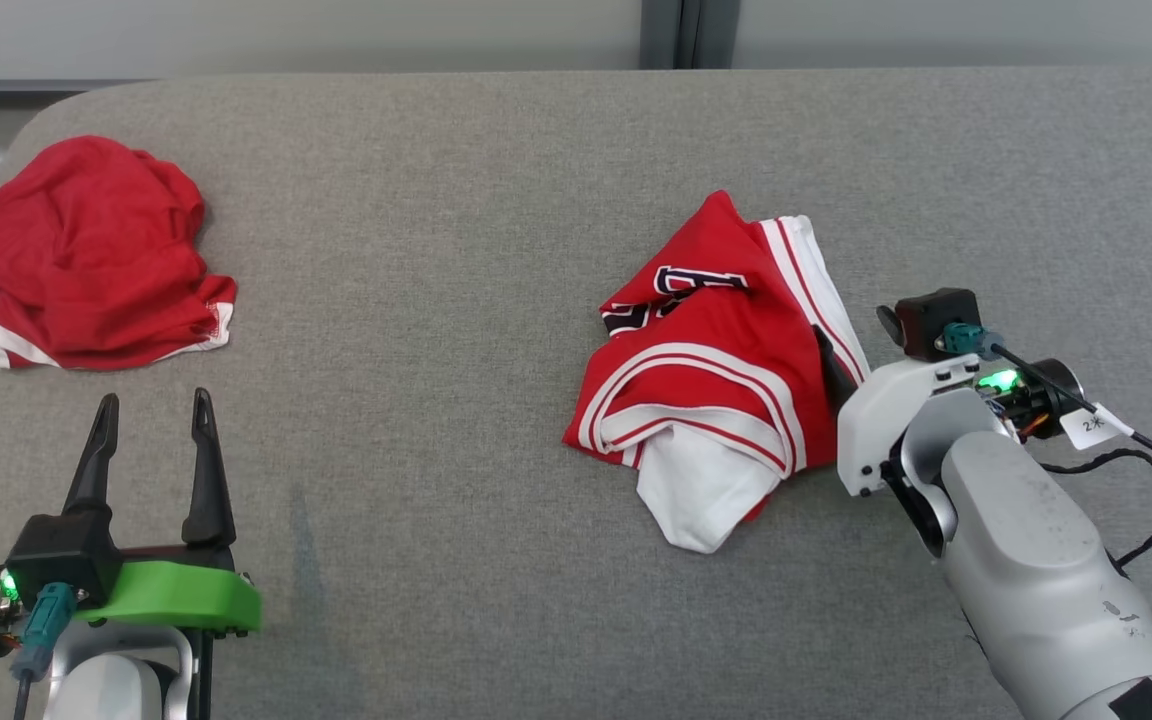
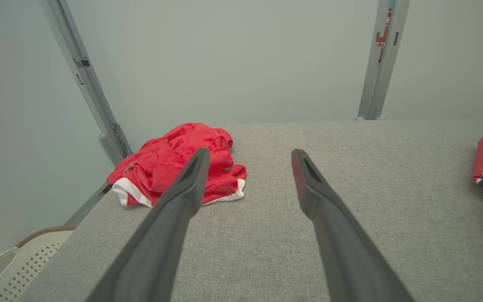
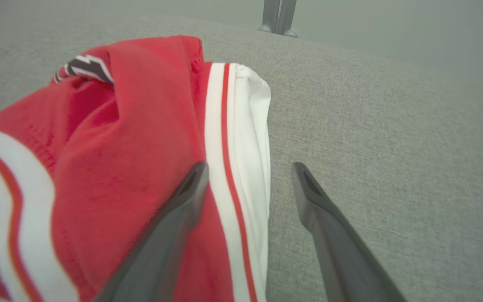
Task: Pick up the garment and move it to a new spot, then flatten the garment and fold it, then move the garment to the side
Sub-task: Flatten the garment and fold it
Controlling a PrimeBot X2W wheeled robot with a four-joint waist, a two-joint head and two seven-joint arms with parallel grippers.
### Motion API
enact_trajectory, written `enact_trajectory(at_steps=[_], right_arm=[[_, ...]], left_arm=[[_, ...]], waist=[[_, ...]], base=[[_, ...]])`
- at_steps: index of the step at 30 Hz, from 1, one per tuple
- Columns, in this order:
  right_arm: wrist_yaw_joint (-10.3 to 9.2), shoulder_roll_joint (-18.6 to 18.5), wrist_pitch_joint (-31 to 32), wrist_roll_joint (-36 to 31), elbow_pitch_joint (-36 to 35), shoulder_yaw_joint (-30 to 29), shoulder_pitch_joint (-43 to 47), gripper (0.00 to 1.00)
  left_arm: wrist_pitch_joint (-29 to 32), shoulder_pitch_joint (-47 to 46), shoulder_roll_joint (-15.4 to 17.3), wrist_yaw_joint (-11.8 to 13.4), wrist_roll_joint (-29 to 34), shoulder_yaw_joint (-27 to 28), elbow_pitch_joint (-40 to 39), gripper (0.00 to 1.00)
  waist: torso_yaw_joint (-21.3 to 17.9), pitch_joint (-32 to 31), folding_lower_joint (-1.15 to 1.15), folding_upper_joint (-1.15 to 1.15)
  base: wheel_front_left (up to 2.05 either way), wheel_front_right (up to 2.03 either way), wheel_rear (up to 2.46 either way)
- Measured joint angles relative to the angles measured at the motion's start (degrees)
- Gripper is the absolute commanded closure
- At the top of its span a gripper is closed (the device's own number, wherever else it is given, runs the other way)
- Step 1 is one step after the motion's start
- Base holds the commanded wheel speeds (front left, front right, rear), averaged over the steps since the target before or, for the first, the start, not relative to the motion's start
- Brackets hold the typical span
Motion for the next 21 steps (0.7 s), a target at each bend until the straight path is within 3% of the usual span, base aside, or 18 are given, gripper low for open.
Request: enact_trajectory(at_steps=[14, 15, 16, 17, 21], right_arm=[[0.01, 2.42, -1.89, 4.08, 12.36, 4.3, -2.7, 0.0], [0.0, 2.6, -1.92, 4.44, 12.67, 4.44, -2.72, 0.13], [-0.03, 2.74, -2.01, 4.77, 12.95, 4.69, -2.78, 0.64], [-0.03, 2.88, -2.31, 5.35, 13.23, 4.85, -2.8, 1.0], [0.14, 2.76, -5.11, 6.86, 14.49, 4.75, -2.75, 1.0]], left_arm=[[0.0, -1.9, -0.49, -0.63, 0.97, 0.6, 0.48, 0.0], [0.0, -1.92, -0.51, -0.73, 0.98, 0.69, 0.48, 0.0], [0.0, -1.92, -0.52, -0.81, 1.01, 0.77, 0.48, 0.0], [0.0, -1.92, -0.53, -0.87, 1.14, 0.89, 0.48, 0.0], [0.0, -1.84, -0.54, -0.96, 1.38, 1.36, 0.57, 0.0]], waist=[[0.95, 2.38, 0.0, 0.0], [0.9, 2.34, 0.0, 0.0], [0.82, 2.28, 0.0, 0.0], [0.72, 2.19, 0.0, 0.0], [0.24, 1.49, 0.0, 0.0]], base=[[0.0, 0.0, 0.0], [0.0, 0.0, 0.0], [0.0, 0.0, 0.0], [0.0, 0.0, 0.0], [0.0, 0.0, 0.0]])
